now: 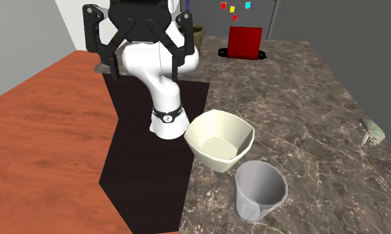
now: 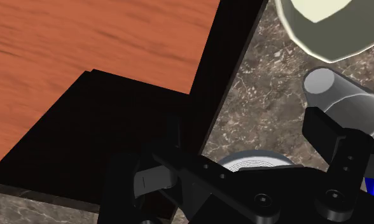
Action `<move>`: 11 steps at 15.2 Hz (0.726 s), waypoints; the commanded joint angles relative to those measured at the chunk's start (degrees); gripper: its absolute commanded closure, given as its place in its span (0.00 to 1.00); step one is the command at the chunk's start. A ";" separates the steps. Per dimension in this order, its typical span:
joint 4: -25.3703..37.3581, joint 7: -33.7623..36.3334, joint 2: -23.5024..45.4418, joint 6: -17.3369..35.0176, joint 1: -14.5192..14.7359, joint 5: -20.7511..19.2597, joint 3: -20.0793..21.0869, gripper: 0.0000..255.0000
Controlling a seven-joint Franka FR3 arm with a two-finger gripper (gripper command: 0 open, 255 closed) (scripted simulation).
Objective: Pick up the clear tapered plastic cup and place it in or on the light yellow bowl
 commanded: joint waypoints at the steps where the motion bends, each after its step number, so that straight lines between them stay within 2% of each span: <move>1: 0.00 0.00 0.00 0.00 0.00 0.00 0.00 0.00; 11: -2.10 12.70 10.15 11.87 2.52 3.27 12.16 0.00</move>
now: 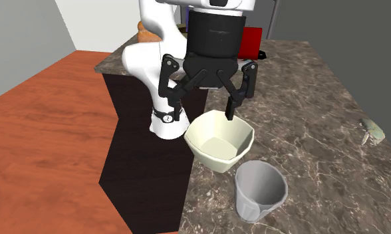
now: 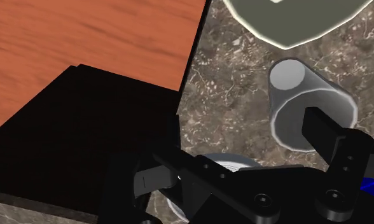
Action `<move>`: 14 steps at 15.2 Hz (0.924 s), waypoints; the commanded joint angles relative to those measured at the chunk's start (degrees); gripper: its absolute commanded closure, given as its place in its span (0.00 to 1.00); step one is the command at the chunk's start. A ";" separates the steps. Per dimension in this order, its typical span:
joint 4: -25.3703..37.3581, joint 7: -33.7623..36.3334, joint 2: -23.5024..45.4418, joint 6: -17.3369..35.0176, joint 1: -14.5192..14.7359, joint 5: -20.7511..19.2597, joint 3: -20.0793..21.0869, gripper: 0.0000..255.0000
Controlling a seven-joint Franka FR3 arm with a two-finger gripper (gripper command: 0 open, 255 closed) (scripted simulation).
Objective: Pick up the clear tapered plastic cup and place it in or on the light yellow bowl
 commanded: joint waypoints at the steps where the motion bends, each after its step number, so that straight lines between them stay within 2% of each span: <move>1: 0.80 2.86 3.14 2.33 0.26 0.26 2.67 0.00; 7: 3.66 11.44 13.11 8.77 0.00 -1.14 10.32 0.00; 13: 9.31 21.89 25.46 13.43 -1.24 -6.94 17.88 0.00; 14: 9.62 22.41 26.06 13.57 -1.25 -7.33 18.14 0.00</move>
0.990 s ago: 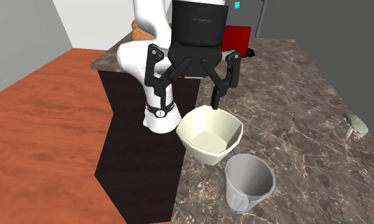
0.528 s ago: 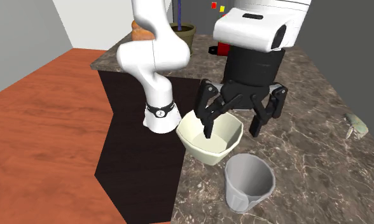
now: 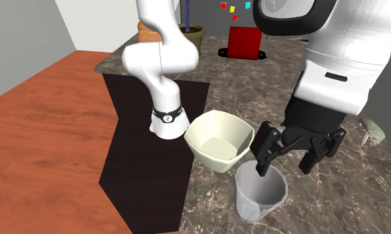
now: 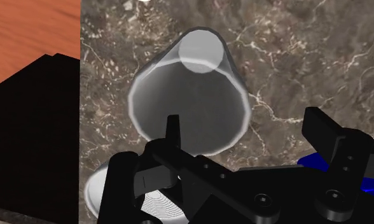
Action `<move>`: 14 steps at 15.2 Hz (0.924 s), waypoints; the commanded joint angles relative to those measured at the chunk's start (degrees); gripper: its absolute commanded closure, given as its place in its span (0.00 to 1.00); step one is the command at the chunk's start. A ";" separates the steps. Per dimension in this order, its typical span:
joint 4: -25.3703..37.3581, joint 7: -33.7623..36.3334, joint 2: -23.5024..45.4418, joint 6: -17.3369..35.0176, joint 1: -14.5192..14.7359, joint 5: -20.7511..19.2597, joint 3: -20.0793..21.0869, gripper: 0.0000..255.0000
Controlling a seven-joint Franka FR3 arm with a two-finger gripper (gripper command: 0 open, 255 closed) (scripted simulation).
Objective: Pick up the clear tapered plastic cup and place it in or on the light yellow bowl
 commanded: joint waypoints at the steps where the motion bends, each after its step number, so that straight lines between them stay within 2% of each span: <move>1: 0.03 1.47 1.65 1.29 -0.18 -1.07 0.76 0.00; 7: -2.51 3.07 4.52 6.22 -1.00 -3.37 1.04 0.00; 14: -2.51 3.07 4.53 6.22 -0.99 -3.37 1.04 0.00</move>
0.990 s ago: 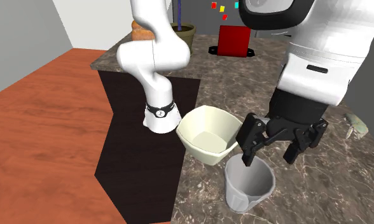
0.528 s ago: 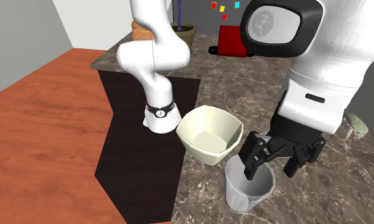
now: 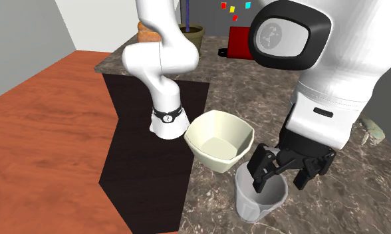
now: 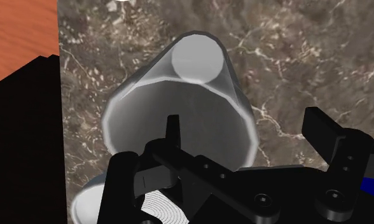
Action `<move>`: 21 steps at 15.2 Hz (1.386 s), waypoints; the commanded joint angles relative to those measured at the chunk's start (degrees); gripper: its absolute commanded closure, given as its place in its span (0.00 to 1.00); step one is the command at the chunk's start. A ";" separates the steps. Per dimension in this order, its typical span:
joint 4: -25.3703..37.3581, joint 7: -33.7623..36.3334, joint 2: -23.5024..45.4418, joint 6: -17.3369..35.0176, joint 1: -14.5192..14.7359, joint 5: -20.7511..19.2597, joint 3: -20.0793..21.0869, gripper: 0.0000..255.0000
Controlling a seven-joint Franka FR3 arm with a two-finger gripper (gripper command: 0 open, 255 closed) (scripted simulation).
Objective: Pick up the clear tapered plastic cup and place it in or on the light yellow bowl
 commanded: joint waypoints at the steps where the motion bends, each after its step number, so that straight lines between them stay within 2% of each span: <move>1: 0.00 0.00 0.00 0.00 0.00 0.00 0.00 0.00; 2: 0.00 0.00 0.00 0.00 0.00 0.00 0.00 1.00; 11: -0.01 0.00 0.01 0.01 0.00 -0.01 0.00 1.00; 21: 4.69 -3.27 -3.50 -7.42 0.50 2.80 -1.06 1.00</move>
